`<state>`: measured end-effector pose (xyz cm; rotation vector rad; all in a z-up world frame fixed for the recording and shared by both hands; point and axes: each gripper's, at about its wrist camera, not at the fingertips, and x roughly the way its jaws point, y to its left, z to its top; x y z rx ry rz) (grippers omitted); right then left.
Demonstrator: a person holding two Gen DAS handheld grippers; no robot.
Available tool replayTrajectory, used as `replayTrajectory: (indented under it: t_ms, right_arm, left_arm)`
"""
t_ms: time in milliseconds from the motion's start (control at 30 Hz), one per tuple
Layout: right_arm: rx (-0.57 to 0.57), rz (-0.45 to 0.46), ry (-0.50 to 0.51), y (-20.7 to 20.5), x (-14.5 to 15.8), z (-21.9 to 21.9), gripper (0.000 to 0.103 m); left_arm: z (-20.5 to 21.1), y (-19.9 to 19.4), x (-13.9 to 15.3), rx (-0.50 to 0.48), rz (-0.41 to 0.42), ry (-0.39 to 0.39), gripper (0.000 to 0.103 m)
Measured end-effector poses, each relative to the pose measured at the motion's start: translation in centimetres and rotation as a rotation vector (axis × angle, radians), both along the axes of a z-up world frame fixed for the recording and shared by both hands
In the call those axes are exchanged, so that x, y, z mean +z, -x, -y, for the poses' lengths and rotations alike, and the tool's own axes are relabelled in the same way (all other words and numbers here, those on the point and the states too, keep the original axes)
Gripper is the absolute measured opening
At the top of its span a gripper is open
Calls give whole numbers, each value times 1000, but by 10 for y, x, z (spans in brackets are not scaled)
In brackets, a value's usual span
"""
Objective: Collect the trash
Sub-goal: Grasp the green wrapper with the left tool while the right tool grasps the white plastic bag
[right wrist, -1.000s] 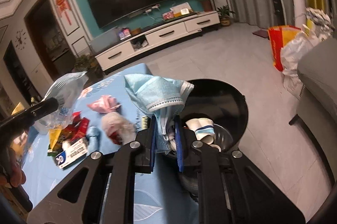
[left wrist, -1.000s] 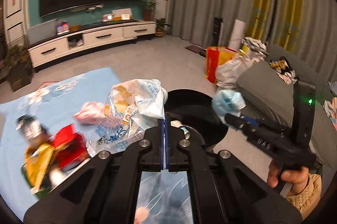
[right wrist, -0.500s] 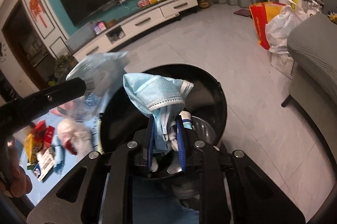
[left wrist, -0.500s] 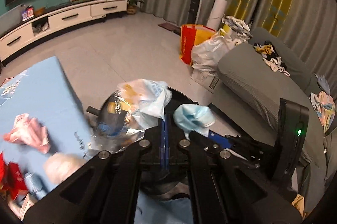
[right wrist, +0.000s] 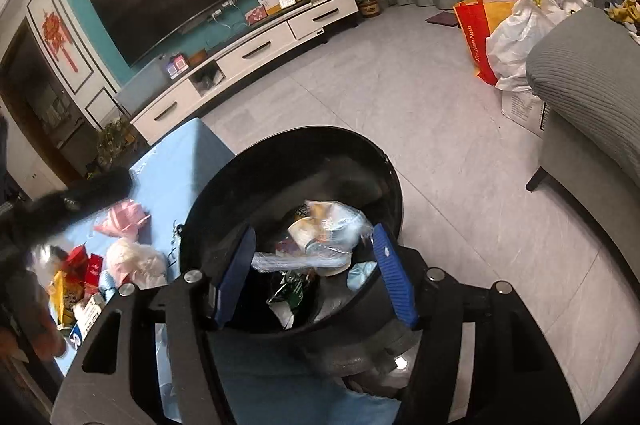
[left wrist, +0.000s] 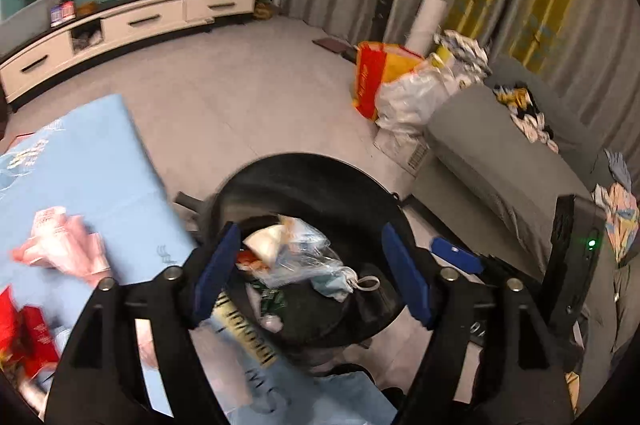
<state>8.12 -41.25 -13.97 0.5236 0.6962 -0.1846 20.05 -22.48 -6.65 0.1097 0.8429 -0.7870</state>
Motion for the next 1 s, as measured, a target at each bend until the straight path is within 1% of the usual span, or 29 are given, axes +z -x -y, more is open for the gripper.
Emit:
replayTrajectory:
  t_ms: [67, 133, 200, 233, 267, 333, 400, 500, 567, 700, 867, 1000]
  right_arm:
    - [17, 0, -5, 5, 3, -3, 62]
    - [41, 0, -6, 10, 6, -10, 62]
    - [68, -1, -10, 13, 11, -18, 63]
    - [83, 2, -15, 15, 13, -23, 63]
    - [101, 5, -19, 17, 15, -27, 64]
    - [130, 5, -16, 18, 19, -38, 65]
    - [172, 4, -2, 19, 23, -52, 66]
    - [228, -2, 22, 22, 29, -74, 66]
    - [258, -7, 36, 22, 32, -86, 66]
    - [310, -13, 63, 24, 37, -113, 66]
    - [362, -16, 111, 20, 44, -143, 66]
    - [385, -22, 114, 14, 43, -161, 66]
  left_arm:
    - [-30, 4, 11, 50, 23, 19, 84]
    - [-54, 8, 20, 107, 48, 7, 86]
    - [-91, 16, 31, 191, 74, -19, 86]
    - [-100, 19, 34, 214, 80, -23, 87]
    - [-121, 24, 39, 257, 88, -27, 89]
    - [-150, 35, 47, 316, 106, -20, 92]
    - [-181, 47, 54, 372, 119, -12, 93]
    - [-227, 66, 59, 465, 131, -17, 94]
    - [-256, 78, 57, 520, 123, -17, 94]
    - [-304, 101, 43, 607, 108, -48, 94]
    - [-341, 123, 20, 637, 44, -50, 94]
    - [-358, 133, 0, 654, 7, -55, 94]
